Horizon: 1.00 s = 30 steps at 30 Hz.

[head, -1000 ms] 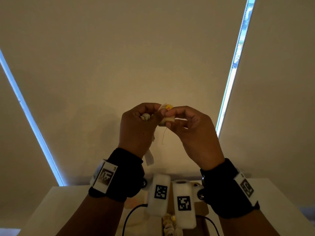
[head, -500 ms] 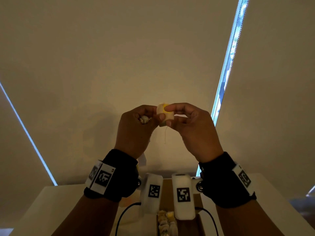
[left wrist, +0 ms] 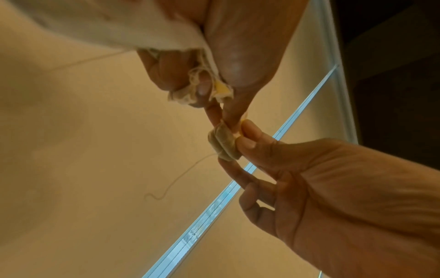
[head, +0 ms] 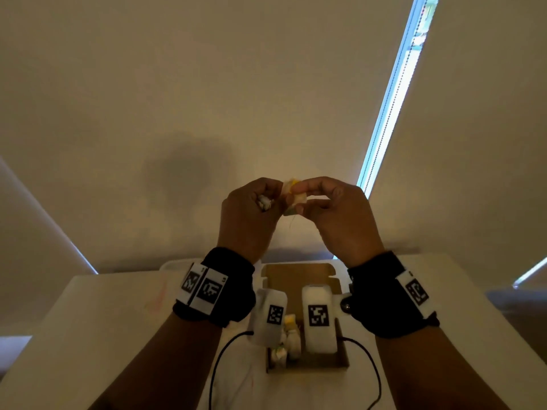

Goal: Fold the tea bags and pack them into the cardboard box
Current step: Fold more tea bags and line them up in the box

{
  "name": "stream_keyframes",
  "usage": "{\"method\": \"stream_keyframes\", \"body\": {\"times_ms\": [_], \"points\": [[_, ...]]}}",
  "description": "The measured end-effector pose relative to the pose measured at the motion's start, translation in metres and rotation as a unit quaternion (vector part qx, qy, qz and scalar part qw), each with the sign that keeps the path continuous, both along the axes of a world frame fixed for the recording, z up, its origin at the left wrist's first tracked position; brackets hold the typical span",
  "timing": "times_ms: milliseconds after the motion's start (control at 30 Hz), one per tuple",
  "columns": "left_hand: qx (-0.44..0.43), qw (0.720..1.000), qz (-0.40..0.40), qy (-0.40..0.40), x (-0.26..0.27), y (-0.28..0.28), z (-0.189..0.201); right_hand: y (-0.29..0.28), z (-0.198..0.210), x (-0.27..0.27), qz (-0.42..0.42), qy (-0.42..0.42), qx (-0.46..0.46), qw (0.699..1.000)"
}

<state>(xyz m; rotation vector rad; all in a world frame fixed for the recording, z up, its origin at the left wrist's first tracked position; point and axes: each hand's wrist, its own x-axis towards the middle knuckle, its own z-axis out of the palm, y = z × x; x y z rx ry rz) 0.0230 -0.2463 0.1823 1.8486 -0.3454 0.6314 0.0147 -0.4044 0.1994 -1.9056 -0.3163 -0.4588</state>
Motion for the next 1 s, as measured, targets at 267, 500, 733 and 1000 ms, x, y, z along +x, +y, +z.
{"method": "stream_keyframes", "body": {"times_ms": [267,500,733,1000], "points": [[0.012,0.993,-0.003,0.115,-0.003,-0.013,-0.109,-0.017,-0.102,-0.004,-0.012,0.076,-0.047,0.996],[0.023,0.977,-0.004,0.213,-0.033,-0.021,-0.205,-0.026,-0.178,-0.034,0.004,0.138,-0.077,0.987],[0.032,0.946,-0.009,0.322,-0.064,-0.026,-0.259,-0.033,-0.258,-0.050,-0.005,0.219,-0.160,0.962],[0.012,0.920,0.052,0.389,-0.079,-0.015,-0.283,-0.034,-0.344,-0.046,0.003,0.374,-0.178,0.910]]}}
